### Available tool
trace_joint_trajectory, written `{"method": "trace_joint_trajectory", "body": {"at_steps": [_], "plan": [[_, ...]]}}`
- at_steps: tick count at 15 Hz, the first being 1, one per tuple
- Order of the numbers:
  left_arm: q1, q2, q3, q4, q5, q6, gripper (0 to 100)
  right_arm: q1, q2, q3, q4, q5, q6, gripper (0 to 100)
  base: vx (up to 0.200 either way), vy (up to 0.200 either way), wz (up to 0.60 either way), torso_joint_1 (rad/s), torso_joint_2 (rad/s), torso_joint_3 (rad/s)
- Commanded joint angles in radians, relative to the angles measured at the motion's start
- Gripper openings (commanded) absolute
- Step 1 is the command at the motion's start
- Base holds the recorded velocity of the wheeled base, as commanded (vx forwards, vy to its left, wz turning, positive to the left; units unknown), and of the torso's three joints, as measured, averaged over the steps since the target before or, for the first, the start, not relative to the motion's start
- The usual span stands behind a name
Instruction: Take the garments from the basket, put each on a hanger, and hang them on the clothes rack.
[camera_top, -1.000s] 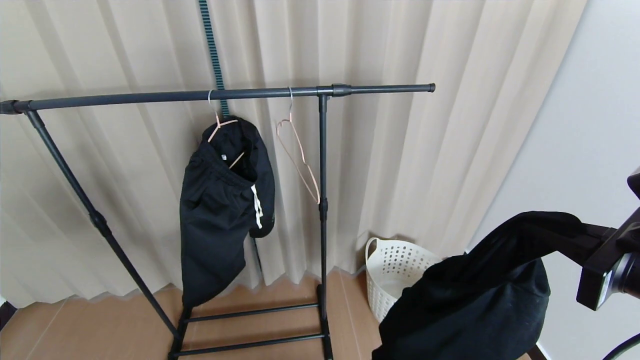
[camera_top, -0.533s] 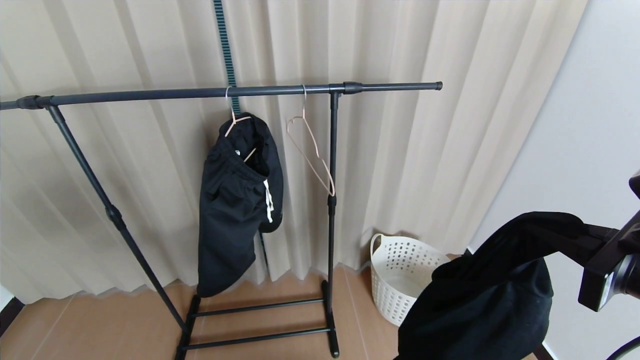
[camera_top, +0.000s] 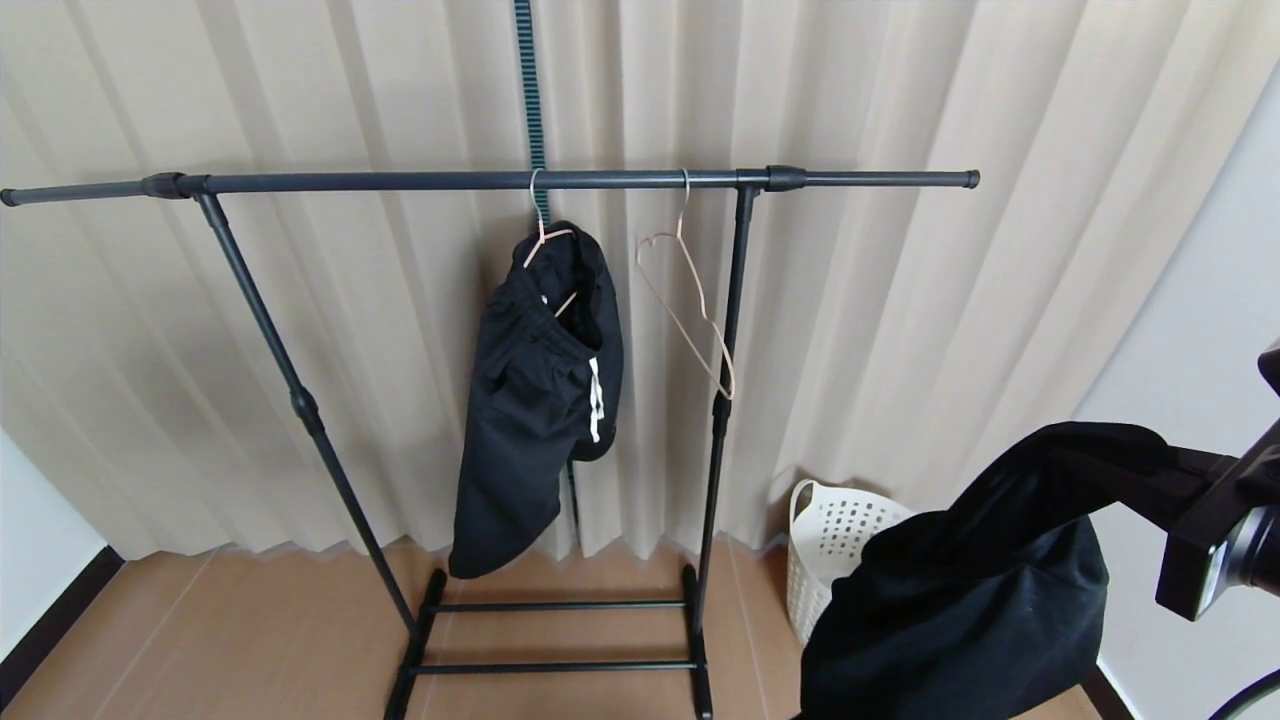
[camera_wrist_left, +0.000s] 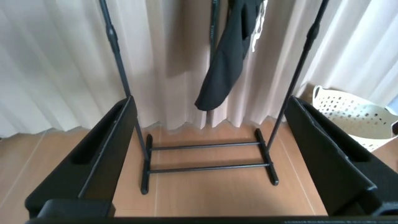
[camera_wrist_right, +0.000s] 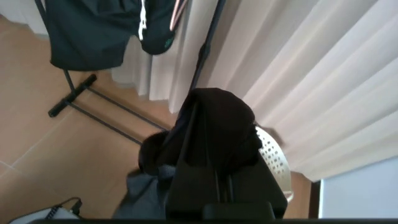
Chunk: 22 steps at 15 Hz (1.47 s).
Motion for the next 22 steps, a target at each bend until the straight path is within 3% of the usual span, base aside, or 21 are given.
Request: {"method": "trace_joint_trajectory", "body": {"at_steps": [1, 6, 8, 10, 11, 13, 14, 16, 18, 19, 22], "plan": [[0.002, 0.002, 0.000, -0.001, 0.000, -0.002, 100, 0.001, 0.000, 0.001, 0.000, 0.000, 0.000, 0, 0.000, 0.000, 0.00, 0.000, 0.00, 0.000], [0.000, 0.006, -0.002, -0.001, -0.004, 0.001, 100, 0.001, -0.015, 0.047, -0.044, 0.000, -0.003, 0, 0.000, 0.000, 0.00, 0.000, 0.00, 0.000], [-0.025, 0.126, -0.002, -0.001, -0.004, 0.011, 100, 0.004, -0.007, 0.075, -0.086, 0.014, -0.028, 0, 0.000, 0.000, 0.00, 0.000, 0.00, 0.000], [-0.074, 0.331, -0.025, -0.004, -0.026, 0.027, 100, 0.007, -0.015, 0.092, -0.084, 0.129, -0.029, 0, 0.000, 0.000, 0.00, 0.000, 0.00, 0.000], [-0.146, 0.511, -0.081, -0.047, -0.150, -0.052, 100, -0.001, -0.021, 0.118, -0.086, 0.347, -0.031, 0, 0.000, 0.000, 0.00, 0.000, 0.00, 0.000], [-0.196, 0.657, -0.158, -0.100, -0.242, -0.177, 100, -0.031, -0.010, 0.120, -0.086, 0.520, -0.031, 0, 0.000, 0.000, 0.00, 0.000, 0.00, 0.000], [-0.250, 0.838, -0.265, -0.120, -0.265, -0.292, 100, -0.078, 0.034, 0.103, -0.093, 0.678, -0.074, 0, 0.000, 0.000, 0.00, 0.000, 0.00, 0.000], [-0.311, 0.973, -0.318, -0.125, -0.265, -0.304, 100, -0.082, 0.069, 0.092, -0.100, 0.822, -0.146, 0, 0.000, 0.000, 0.00, 0.000, 0.00, 0.000], [-0.350, 1.009, -0.322, -0.145, -0.267, -0.304, 100, -0.082, 0.089, 0.084, -0.101, 0.858, -0.178, 0, 0.000, 0.000, 0.00, 0.000, 0.00, 0.000], [-0.434, 1.069, -0.330, -0.205, -0.265, -0.307, 100, -0.079, 0.146, 0.063, -0.101, 0.891, -0.255, 0, 0.000, 0.000, 0.00, 0.000, 0.00, 0.000], [-0.518, 1.154, -0.384, -0.223, -0.261, -0.305, 100, -0.038, 0.218, 0.003, -0.101, 0.890, -0.269, 0, 0.000, 0.000, 0.00, 0.000, 0.00, 0.000]]}}
